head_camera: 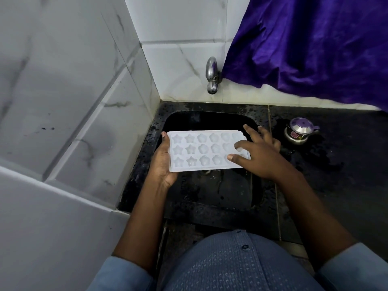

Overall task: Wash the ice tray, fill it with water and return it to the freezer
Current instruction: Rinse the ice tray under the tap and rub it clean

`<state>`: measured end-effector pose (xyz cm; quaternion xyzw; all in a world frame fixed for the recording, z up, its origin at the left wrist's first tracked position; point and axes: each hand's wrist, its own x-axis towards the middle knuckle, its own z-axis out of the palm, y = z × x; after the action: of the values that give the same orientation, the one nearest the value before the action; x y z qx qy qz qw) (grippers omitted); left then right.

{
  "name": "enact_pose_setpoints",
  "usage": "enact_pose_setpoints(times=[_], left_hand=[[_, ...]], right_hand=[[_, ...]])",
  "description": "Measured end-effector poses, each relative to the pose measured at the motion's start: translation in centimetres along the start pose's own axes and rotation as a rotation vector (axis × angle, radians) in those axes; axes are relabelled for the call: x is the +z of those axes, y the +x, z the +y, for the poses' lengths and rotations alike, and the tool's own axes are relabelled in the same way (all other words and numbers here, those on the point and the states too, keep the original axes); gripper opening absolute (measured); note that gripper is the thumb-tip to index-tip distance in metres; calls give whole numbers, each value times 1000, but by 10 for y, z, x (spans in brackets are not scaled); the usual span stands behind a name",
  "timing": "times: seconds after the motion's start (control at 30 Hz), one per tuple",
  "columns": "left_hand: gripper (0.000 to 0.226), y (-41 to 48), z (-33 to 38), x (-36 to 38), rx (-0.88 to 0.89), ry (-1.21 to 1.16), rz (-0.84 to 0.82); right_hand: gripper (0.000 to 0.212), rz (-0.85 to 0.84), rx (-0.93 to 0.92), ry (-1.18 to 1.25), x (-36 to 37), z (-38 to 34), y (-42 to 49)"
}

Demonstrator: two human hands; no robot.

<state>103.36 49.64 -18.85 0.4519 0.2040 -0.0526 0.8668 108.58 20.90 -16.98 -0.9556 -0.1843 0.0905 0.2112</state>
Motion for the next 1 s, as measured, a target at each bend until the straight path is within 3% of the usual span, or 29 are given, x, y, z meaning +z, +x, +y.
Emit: enact_pose_setpoints(times=[0.33, 0.47, 0.67, 0.87, 1.0], left_hand=[[79, -2, 4, 1, 0, 10, 4], [77, -4, 2, -1, 4, 11, -16], [75, -4, 2, -3, 12, 1, -27], [76, -4, 1, -2, 4, 6, 4], [75, -5, 0, -3, 13, 0, -5]], right_hand=[[70, 4, -7, -9, -2, -1, -3], [50, 29, -28, 31, 2, -1, -3], [72, 36, -19, 9, -1, -2, -5], [75, 50, -14, -29, -1, -5, -7], [65, 42, -22, 30, -1, -8, -8]])
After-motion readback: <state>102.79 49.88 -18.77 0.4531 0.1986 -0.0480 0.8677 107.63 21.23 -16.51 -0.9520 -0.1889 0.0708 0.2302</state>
